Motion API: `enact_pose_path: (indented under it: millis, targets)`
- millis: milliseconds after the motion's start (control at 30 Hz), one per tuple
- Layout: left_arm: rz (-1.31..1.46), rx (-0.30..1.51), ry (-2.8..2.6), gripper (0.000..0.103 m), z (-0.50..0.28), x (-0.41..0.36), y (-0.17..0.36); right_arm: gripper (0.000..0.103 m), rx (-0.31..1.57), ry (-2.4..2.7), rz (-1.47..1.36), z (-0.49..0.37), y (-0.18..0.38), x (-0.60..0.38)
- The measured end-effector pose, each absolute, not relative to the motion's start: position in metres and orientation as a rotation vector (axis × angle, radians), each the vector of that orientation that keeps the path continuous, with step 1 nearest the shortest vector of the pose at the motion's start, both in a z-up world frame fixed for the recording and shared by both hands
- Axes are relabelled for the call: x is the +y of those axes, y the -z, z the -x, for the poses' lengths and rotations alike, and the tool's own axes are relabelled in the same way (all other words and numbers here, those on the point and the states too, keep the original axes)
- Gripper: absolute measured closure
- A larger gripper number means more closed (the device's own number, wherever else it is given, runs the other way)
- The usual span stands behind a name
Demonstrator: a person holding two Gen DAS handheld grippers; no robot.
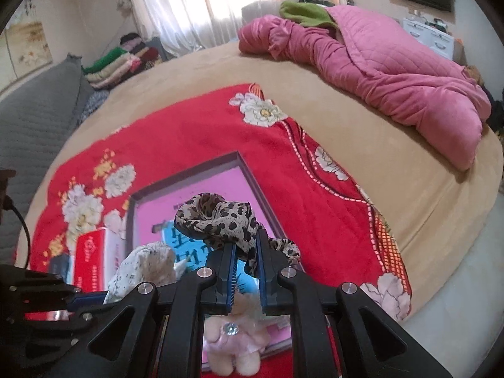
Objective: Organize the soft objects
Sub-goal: 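Carry the white scrunchie with left tool while right tool carries the leopard scrunchie toward the tray, then lower both scrunchies into the tray and open both tools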
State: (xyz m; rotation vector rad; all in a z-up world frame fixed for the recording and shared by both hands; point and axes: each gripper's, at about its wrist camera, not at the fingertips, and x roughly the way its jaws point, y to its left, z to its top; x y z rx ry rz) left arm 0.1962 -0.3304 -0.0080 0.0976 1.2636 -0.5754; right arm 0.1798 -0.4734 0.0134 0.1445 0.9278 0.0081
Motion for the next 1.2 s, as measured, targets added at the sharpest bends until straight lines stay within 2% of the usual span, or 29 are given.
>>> enact_pose_path:
  millis: [333, 433, 467, 533, 700, 833, 1200]
  targets:
    - [-0.102, 1.324, 0.582, 0.093, -0.203, -0.332, 0.035, 0.090, 1.029, -0.031, -0.034, -0.192, 0.038, -0.460]
    - [-0.095, 1.334, 0.584, 0.093, -0.203, -0.331, 0.038, 0.086, 1.046, -0.076, -0.081, -0.186, 0.043, -0.462]
    - [-0.092, 1.336, 0.585, 0.093, -0.204, -0.331, 0.040, 0.080, 1.050, -0.085, -0.102, -0.184, 0.044, -0.463]
    - [-0.087, 1.342, 0.590, 0.093, -0.204, -0.331, 0.042, 0.074, 1.049, -0.100, -0.141, -0.179, 0.043, -0.467]
    - [-0.091, 1.354, 0.606, 0.093, -0.201, -0.336, 0.047, 0.070, 1.055, -0.135, -0.268, -0.167, 0.040, -0.479]
    - [-0.088, 1.364, 0.619, 0.093, -0.199, -0.342, 0.050, 0.058, 1.043, -0.142, -0.323, -0.159, 0.032, -0.487]
    - [-0.079, 1.373, 0.651, 0.090, -0.191, -0.349, 0.050, 0.057, 0.995, -0.098, -0.323, -0.148, 0.006, -0.499]
